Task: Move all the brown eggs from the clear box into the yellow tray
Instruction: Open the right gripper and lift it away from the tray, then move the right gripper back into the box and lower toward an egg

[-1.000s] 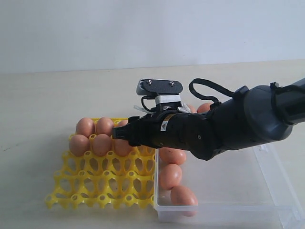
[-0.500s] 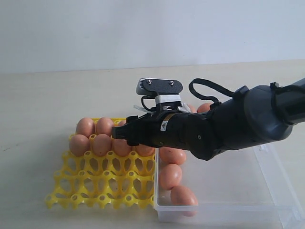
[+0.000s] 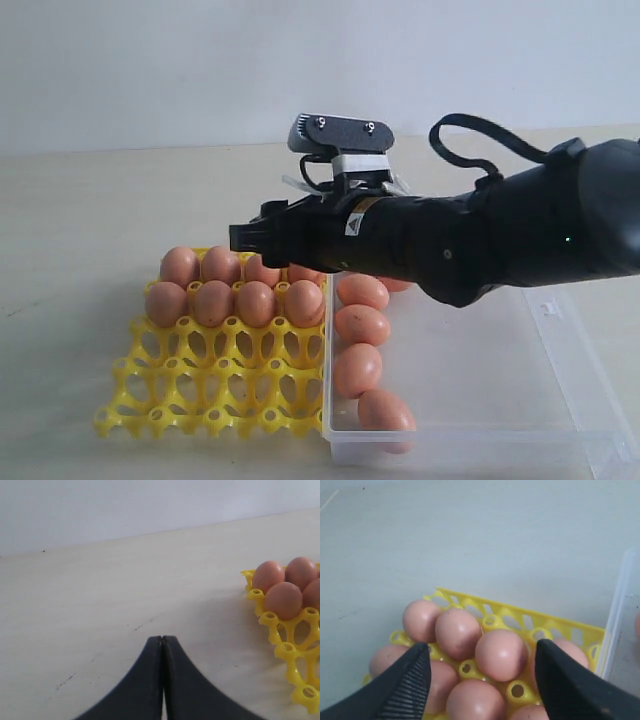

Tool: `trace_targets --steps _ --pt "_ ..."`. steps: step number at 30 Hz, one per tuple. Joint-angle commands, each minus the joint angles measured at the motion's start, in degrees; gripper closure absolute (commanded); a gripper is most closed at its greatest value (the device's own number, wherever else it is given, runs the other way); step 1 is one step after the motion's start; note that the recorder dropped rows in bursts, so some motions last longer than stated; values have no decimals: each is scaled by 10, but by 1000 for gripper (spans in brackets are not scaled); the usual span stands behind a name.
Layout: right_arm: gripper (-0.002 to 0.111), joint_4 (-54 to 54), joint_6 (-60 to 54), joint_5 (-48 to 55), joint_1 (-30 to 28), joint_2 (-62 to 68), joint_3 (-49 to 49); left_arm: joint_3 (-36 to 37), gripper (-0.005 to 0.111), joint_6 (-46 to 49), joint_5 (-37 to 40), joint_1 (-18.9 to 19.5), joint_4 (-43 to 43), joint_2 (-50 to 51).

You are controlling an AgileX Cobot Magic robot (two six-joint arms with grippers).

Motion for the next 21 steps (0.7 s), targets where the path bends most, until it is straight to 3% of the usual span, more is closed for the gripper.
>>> trace_targets --steps 1,12,21 --pt "48 -13 -31 54 -14 -43 1 -2 107 -2 -7 -4 -1 1" --pt "43 -70 -86 254 -102 -131 -8 -2 107 -2 -7 -4 -1 1" --pt "43 -139 -102 463 -140 -96 -117 -2 107 -2 -7 -4 -1 1"
